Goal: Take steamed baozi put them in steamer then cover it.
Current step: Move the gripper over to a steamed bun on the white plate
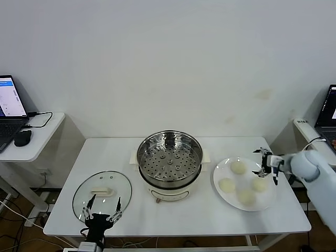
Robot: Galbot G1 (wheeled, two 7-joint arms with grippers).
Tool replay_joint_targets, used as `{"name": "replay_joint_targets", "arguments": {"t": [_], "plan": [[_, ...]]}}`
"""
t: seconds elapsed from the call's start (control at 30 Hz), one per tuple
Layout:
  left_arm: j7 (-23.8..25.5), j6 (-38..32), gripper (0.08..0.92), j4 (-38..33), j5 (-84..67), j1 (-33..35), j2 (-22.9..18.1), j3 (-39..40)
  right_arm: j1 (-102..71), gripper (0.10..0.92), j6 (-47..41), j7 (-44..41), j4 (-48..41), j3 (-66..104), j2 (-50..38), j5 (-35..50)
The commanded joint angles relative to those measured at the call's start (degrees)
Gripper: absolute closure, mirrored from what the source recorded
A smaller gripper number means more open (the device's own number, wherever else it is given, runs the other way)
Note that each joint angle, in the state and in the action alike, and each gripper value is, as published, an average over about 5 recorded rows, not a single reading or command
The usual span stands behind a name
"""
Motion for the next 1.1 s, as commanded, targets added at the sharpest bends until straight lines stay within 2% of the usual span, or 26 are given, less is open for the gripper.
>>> {"name": "replay_joint_targets", "arguments": {"t": [0.03, 0.3, 0.7, 1.1], "plan": [[0.02, 0.08, 0.177, 0.06, 0.19, 0.00, 0.05, -0.15, 12.85, 0.203, 0.30, -5.97, -8.00, -13.94, 0.99, 0.82], [0.00, 0.19, 0.177, -0.07, -0.15, 0.12, 0.21, -0.80, 15.22, 0.203, 0.73, -5.62, -14.34, -17.96, 5.62, -0.82], [-0.11, 0.13, 0.177, -0.27, -0.43, 0.57, 0.40, -1.55, 15.18, 0.206, 0.80, -4.18, -18.46, -19.24, 9.88, -1.87], [-0.17, 0.07, 0.177, -0.03, -0.57, 0.35, 0.47, -1.82, 15.29, 0.341, 0.26, -3.18, -20.57, -19.37, 11.76, -2.74]]}}
